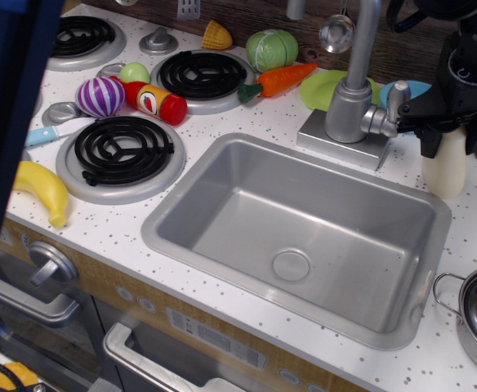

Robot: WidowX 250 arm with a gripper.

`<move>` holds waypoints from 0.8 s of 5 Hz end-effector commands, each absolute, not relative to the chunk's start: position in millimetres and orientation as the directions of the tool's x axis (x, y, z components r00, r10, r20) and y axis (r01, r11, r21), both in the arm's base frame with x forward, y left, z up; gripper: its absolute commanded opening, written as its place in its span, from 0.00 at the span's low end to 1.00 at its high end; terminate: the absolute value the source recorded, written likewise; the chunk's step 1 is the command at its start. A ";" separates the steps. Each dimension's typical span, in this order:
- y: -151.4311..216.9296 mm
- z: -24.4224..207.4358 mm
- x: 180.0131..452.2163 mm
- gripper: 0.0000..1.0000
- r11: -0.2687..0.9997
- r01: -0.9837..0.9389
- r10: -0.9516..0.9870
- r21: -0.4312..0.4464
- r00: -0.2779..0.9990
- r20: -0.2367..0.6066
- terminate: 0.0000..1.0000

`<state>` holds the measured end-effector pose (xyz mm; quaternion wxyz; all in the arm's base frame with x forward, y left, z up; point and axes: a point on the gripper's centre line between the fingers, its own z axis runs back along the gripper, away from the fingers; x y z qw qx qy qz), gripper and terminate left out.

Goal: Put detergent in sink

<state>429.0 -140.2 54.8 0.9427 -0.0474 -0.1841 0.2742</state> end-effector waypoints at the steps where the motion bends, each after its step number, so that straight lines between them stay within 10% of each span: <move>1: -138.2 110.5 419.6 0.00 0.849 -0.507 0.524 -0.149 0.773 0.358 0.00; 3: -117.8 146.5 391.0 0.00 0.851 -0.526 0.491 -0.006 0.791 0.364 0.00; 4: -92.2 122.6 372.2 0.00 0.875 -0.483 0.439 0.043 0.827 0.351 0.00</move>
